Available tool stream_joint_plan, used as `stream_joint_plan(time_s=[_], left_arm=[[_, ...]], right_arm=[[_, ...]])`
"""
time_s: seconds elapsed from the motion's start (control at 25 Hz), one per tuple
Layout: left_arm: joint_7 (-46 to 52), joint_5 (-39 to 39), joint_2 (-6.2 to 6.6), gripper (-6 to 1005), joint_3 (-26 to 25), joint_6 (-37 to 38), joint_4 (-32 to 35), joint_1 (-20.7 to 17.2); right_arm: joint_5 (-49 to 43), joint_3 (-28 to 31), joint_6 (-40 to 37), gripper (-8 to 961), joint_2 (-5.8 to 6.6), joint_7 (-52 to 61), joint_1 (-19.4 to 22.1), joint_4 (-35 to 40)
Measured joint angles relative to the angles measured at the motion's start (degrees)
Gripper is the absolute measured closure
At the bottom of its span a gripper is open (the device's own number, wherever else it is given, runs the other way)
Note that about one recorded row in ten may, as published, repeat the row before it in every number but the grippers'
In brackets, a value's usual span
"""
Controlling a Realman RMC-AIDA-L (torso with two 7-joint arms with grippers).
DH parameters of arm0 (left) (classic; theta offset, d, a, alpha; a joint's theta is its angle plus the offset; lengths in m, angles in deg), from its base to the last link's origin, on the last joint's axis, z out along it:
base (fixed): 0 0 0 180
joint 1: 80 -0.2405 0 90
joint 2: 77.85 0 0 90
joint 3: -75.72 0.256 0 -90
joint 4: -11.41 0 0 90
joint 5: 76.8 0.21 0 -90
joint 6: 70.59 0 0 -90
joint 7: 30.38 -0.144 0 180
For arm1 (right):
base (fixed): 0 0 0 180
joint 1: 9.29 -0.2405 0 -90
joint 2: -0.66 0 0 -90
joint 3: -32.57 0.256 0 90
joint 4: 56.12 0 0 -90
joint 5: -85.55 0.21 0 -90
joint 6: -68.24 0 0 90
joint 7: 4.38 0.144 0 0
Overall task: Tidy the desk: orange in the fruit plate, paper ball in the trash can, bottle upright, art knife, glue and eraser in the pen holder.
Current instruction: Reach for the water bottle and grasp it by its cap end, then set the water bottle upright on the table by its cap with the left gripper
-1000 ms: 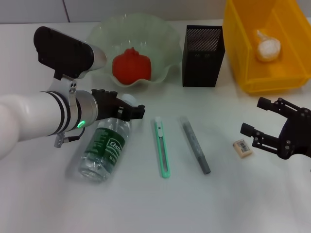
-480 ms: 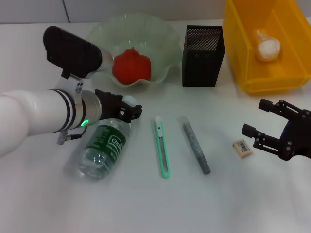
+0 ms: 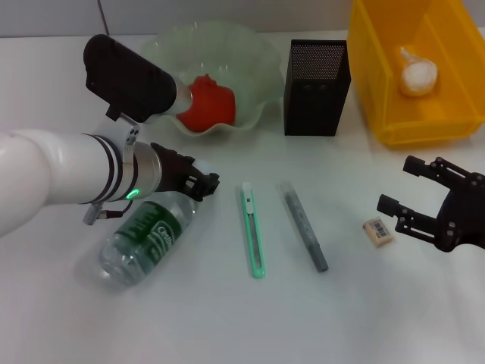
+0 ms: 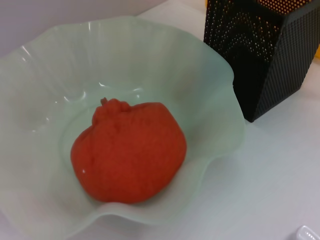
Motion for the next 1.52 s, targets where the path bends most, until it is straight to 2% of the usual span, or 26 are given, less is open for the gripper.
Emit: stream_joint_plan(time_s=[0.32,0.64,0.88,1.08,1.32,1.48,1.52], left_arm=[[-1.85,0.68,0.30,546,-0.58,4.23,4.56,-0.92],[-8.18,-2.42,0.37,550,-4.33,8.13,10.64,-2.77],[-21.98,-15.39,0.47,558,-11.35,10.03,13.86,-6.19],[-30.98,-21.79,0.49,566,-14.88,10.54,13.91,-8.23],[-40.61,-30.30,0.53,568,-19.88,12.54,12.55,-9.81],[-51.58,-39.89,0.55,567,-27.17,15.83,8.31,-10.56],[-51.58,-39.89,0.55,567,-27.17,15.83,8.31,-10.56]], right_arm=[[0.02,0.00,-0.08,171,0.00,0.12,-0.14,0.00],[0.35,0.09,-0.09,172,0.00,0.15,-0.01,0.00],[0.40,0.09,-0.09,172,-0.01,0.18,0.09,0.01],[0.44,0.09,-0.10,173,0.00,0.38,-0.07,0.00],[0.45,0.09,-0.12,173,-0.01,0.93,-0.28,0.00],[0.33,0.09,-0.19,173,-0.01,1.47,-0.45,0.12],[0.33,0.09,-0.19,174,-0.01,1.47,-0.45,0.12]])
